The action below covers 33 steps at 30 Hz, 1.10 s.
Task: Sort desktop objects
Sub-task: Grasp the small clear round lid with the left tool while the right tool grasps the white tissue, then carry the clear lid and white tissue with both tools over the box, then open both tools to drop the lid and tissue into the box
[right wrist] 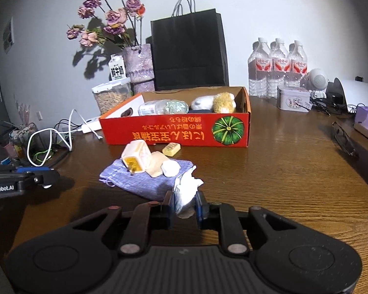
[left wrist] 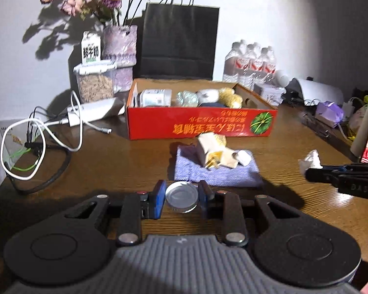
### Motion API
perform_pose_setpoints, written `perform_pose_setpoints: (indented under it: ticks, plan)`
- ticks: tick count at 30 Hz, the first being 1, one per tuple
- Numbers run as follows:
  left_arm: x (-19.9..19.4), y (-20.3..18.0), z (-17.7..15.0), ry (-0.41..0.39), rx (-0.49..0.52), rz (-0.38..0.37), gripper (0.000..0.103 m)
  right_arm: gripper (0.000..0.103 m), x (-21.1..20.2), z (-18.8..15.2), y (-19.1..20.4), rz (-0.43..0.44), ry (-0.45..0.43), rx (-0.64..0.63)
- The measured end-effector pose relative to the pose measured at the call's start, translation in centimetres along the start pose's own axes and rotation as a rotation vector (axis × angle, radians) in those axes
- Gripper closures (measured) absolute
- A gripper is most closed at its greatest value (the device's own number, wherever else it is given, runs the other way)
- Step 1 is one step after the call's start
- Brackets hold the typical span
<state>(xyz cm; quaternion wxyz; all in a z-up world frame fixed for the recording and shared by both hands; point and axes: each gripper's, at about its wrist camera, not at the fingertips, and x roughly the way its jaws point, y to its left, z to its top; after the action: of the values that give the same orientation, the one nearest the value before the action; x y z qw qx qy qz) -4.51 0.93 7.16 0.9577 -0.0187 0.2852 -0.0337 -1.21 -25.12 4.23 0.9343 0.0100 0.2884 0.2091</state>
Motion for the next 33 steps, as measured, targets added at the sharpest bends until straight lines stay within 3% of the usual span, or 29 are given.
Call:
perform_pose_setpoints:
  ticks: [11,18,21,24,28,31,33]
  plan:
    - [-1.5,0.8,1.1,-0.053,-0.025,-0.039,0.074,0.087,-1.5,2.0,0.8,0.037,-0.048,-0.016]
    - [-0.2,2.8,7.4,-0.125,-0.025,-0.152,0.074,0.087,1.5,9.0,-0.1,0.049,-0.103,-0.094]
    - [3.0,3.4,11.2,-0.135,0.000,-0.156,0.074,0.087,5.1,13.0,-1.1,0.060,-0.080,-0.076]
    - [8.3,3.7,14.8,-0.081,0.009,-0.176,0.074,0.087,10.0,16.5,-1.9,0.121,-0.016,-0.026]
    - [17.9,4.1,17.3,0.074,-0.002,-0.136,0.074,0.087,18.7,19.5,-2.0,0.167,0.129,0.041]
    - [23.5,4.3,17.8,0.175,-0.031,-0.147,0.074,0.087,24.2,20.0,-1.7,0.131,0.238,0.079]
    - [26.2,3.7,17.5,0.214,0.024,-0.112,0.074,0.086,26.8,19.9,-1.5,0.105,0.293,0.086]
